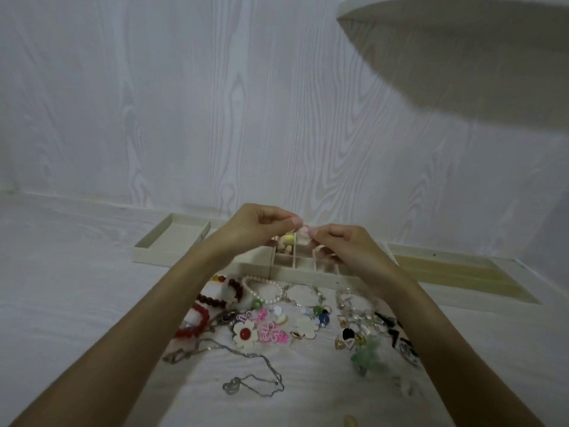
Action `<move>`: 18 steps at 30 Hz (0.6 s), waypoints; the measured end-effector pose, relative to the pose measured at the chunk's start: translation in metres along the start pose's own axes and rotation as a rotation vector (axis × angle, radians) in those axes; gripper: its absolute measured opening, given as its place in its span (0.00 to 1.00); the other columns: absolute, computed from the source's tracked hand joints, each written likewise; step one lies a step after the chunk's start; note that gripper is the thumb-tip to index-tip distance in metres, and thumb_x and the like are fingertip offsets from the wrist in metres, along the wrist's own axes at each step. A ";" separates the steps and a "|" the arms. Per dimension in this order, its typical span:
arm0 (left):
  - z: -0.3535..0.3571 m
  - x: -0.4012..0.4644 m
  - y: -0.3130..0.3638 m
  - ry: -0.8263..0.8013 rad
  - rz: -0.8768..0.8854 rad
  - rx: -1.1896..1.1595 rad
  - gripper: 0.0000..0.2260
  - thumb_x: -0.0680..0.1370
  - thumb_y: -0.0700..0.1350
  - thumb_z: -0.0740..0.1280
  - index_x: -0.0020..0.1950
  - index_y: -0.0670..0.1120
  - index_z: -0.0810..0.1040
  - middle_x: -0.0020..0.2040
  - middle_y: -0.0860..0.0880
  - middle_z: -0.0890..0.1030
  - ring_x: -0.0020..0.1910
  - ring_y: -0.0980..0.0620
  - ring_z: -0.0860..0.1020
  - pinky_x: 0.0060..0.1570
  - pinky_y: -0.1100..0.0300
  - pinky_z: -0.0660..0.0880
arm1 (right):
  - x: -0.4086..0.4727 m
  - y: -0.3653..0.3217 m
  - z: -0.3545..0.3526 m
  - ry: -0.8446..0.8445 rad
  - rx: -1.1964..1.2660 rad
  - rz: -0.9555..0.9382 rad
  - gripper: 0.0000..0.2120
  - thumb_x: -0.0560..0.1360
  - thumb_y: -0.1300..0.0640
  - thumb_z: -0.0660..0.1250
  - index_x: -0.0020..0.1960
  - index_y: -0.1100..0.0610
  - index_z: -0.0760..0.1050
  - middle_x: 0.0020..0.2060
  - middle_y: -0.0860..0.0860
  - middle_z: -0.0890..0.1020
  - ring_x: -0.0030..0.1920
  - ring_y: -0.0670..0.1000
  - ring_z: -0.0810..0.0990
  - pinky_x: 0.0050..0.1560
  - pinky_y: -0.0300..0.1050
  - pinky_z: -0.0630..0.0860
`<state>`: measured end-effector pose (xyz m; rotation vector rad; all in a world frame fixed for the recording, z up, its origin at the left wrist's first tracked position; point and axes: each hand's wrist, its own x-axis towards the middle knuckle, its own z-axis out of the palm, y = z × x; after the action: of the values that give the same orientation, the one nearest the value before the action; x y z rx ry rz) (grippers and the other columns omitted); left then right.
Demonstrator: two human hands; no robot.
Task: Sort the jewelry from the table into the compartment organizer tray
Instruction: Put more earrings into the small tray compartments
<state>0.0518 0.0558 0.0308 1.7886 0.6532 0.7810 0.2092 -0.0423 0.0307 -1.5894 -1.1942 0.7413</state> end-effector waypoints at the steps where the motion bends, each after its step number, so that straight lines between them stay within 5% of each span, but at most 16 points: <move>1: -0.003 0.008 0.000 -0.005 -0.016 -0.014 0.07 0.75 0.46 0.70 0.52 0.48 0.83 0.47 0.51 0.84 0.41 0.64 0.80 0.40 0.72 0.76 | 0.007 -0.002 0.001 0.030 0.081 -0.018 0.10 0.74 0.53 0.69 0.51 0.57 0.83 0.44 0.51 0.85 0.38 0.44 0.81 0.40 0.34 0.76; 4: -0.007 0.025 -0.005 -0.007 -0.051 -0.058 0.10 0.75 0.45 0.70 0.55 0.45 0.82 0.50 0.47 0.83 0.46 0.58 0.81 0.43 0.69 0.78 | 0.024 -0.003 0.008 0.095 0.396 -0.048 0.12 0.72 0.57 0.72 0.54 0.60 0.82 0.46 0.53 0.86 0.47 0.45 0.84 0.47 0.32 0.78; 7: -0.008 0.038 -0.012 0.006 -0.065 -0.064 0.11 0.75 0.45 0.70 0.57 0.45 0.81 0.50 0.46 0.83 0.50 0.57 0.81 0.45 0.69 0.78 | 0.042 0.000 0.015 0.167 0.472 -0.020 0.11 0.72 0.61 0.72 0.54 0.61 0.81 0.44 0.56 0.85 0.45 0.49 0.85 0.45 0.34 0.79; 13: -0.014 0.051 -0.035 0.095 -0.116 0.117 0.11 0.69 0.48 0.76 0.49 0.48 0.82 0.38 0.51 0.84 0.39 0.63 0.81 0.41 0.70 0.73 | 0.053 0.012 0.013 0.049 0.138 0.143 0.09 0.70 0.61 0.74 0.48 0.64 0.80 0.40 0.60 0.85 0.34 0.49 0.83 0.35 0.35 0.80; 16: -0.015 0.053 -0.046 0.057 -0.108 0.219 0.09 0.68 0.48 0.77 0.45 0.46 0.83 0.38 0.49 0.85 0.40 0.61 0.82 0.41 0.72 0.73 | 0.053 0.020 0.017 0.011 -0.054 0.182 0.09 0.69 0.60 0.75 0.47 0.63 0.82 0.36 0.58 0.84 0.26 0.43 0.78 0.24 0.32 0.70; 18: -0.018 0.052 -0.050 0.004 -0.077 0.297 0.08 0.68 0.47 0.76 0.45 0.47 0.84 0.39 0.47 0.85 0.38 0.60 0.82 0.43 0.70 0.75 | 0.053 0.024 0.017 0.006 -0.232 0.147 0.09 0.67 0.55 0.77 0.45 0.58 0.84 0.34 0.52 0.83 0.25 0.41 0.75 0.27 0.33 0.68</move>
<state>0.0682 0.1207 -0.0008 2.0162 0.8712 0.6610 0.2199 0.0125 0.0069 -1.8857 -1.2028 0.7100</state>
